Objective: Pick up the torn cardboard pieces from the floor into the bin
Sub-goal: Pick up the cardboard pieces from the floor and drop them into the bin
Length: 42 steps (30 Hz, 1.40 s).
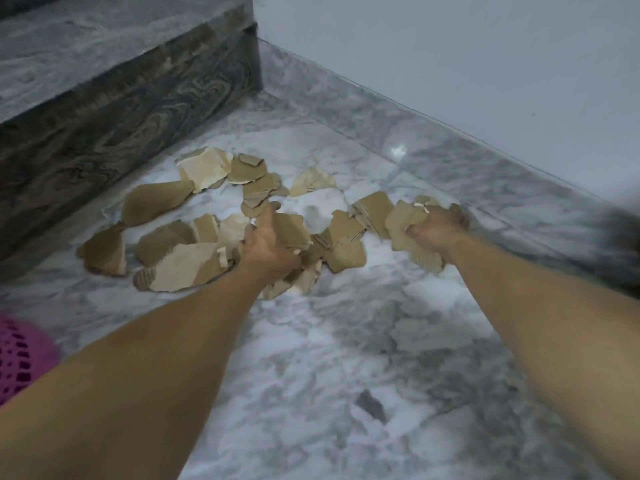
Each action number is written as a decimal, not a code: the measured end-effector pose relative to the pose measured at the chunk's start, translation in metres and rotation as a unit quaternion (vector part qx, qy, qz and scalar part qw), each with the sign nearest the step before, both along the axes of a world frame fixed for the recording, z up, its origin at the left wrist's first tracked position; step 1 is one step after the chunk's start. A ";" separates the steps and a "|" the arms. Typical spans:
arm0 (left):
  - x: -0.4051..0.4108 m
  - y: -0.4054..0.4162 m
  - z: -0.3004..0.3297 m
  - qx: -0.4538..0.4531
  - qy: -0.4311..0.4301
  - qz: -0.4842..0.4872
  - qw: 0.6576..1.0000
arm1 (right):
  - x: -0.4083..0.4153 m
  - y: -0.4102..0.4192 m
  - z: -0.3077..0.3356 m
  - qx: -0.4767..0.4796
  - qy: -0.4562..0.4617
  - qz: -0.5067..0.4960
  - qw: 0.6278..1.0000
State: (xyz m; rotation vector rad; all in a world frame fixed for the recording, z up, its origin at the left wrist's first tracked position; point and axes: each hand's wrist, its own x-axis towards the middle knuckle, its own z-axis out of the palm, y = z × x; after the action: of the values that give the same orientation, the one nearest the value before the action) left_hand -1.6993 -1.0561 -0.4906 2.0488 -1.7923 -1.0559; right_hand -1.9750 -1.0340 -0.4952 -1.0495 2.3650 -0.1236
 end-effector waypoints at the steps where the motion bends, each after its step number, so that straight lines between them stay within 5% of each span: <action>1: -0.002 -0.003 -0.003 0.004 -0.012 0.003 1.000 | -0.004 -0.003 -0.002 0.008 -0.003 -0.001 1.000; 7: -0.014 -0.003 -0.015 0.006 -0.159 -0.017 0.987 | -0.011 -0.019 -0.005 -0.022 -0.015 -0.017 1.000; 17: -0.014 -0.009 -0.005 0.052 -0.056 0.024 0.997 | 0.003 -0.059 0.025 -0.095 -0.145 -0.014 0.985; 21: -0.010 -0.010 -0.005 0.050 -0.092 0.006 0.995 | 0.024 -0.061 0.038 -0.040 -0.099 0.113 0.988; 26: -0.009 -0.008 -0.003 0.048 -0.079 0.015 0.996 | 0.042 -0.063 0.064 -0.014 0.100 0.223 0.970; 33: -0.011 -0.007 0.009 0.020 -0.063 0.002 0.998 | 0.068 -0.065 0.089 -0.069 0.156 0.180 0.969; 39: 0.011 -0.013 0.014 -0.014 -0.092 0.038 0.995 | 0.052 -0.058 0.069 0.065 0.118 0.238 0.962; 42: 0.022 -0.011 0.018 0.007 -0.073 0.058 0.996 | 0.053 -0.054 0.067 -0.004 0.168 0.154 0.974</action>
State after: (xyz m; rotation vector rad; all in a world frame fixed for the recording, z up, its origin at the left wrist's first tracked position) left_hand -1.6772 -1.0673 -0.4725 2.2617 -1.7099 -0.9102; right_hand -1.9219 -1.0881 -0.4278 -1.5281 2.4529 0.1712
